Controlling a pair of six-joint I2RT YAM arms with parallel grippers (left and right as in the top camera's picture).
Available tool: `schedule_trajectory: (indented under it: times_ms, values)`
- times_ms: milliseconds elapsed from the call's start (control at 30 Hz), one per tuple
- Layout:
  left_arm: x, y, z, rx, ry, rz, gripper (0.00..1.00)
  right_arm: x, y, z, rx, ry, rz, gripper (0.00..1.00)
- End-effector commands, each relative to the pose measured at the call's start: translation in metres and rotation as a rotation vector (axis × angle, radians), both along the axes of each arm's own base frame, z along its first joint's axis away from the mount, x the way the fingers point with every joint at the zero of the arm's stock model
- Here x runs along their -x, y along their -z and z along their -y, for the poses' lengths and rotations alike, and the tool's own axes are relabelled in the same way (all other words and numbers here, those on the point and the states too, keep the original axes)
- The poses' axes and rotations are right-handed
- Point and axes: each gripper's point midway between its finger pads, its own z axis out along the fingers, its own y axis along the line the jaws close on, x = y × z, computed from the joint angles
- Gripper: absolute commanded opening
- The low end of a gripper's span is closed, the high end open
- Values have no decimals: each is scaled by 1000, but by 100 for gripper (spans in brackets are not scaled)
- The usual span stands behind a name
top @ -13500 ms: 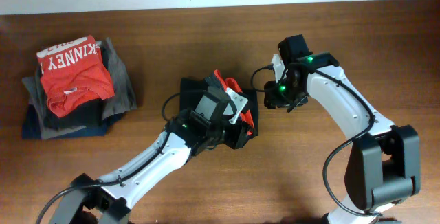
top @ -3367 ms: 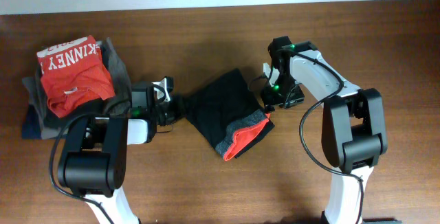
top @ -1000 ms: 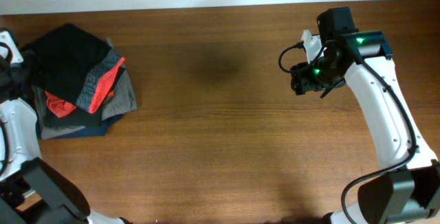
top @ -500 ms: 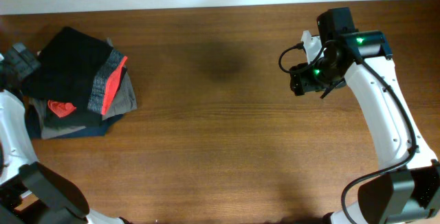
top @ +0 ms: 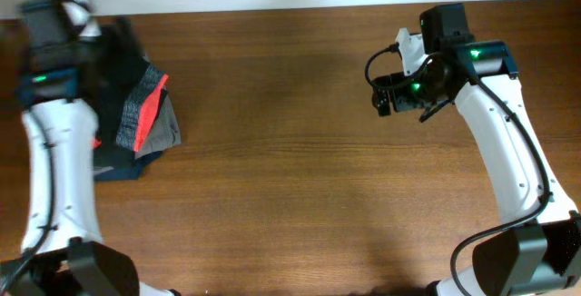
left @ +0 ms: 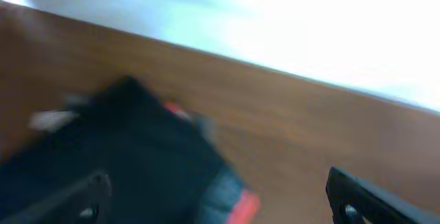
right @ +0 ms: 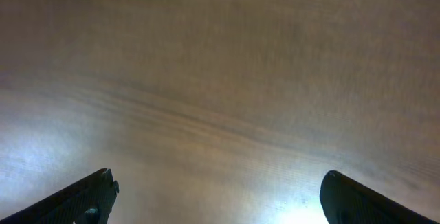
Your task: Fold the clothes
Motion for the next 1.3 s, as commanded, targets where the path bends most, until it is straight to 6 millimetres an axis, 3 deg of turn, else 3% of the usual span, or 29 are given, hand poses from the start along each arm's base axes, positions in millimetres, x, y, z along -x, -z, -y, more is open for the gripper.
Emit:
schedule_trajectory:
  times_ms: [0, 67, 267, 433, 633, 733, 767, 900, 1067, 1167, 1267]
  values:
    - [12, 1, 45, 13, 101, -56, 99, 0, -10, 0, -12, 4, 26, 99]
    - [27, 17, 55, 23, 119, -146, 99, 5, -8, 3, -9, 11, 1, 99]
    - [101, 65, 62, 64, 123, -508, 99, 23, -9, 25, -12, 78, -59, 99]
    - [148, 80, 64, 85, 120, -708, 99, 43, -47, 41, -33, 145, 28, 99]
    - [174, 88, 66, 81, 139, -776, 97, 84, -96, 42, -34, 146, 214, 99]
    - [183, 89, 69, 69, 152, -711, 97, 104, -101, 41, -42, 143, 290, 99]
    - [189, 89, 71, 59, 160, -642, 97, 117, -96, 41, -44, 142, 337, 99]
    - [204, 85, 80, 39, 192, -450, 99, 136, -80, 41, -50, 139, 453, 99]
    - [224, 52, 74, -41, 168, -68, 99, 164, -67, 53, -5, 185, 679, 99]
    - [239, 23, 73, -56, 162, 108, 99, 178, -52, 53, -7, 185, 689, 99]
    - [249, 9, 73, -61, 161, 171, 99, 185, -38, 53, -3, 185, 637, 99]
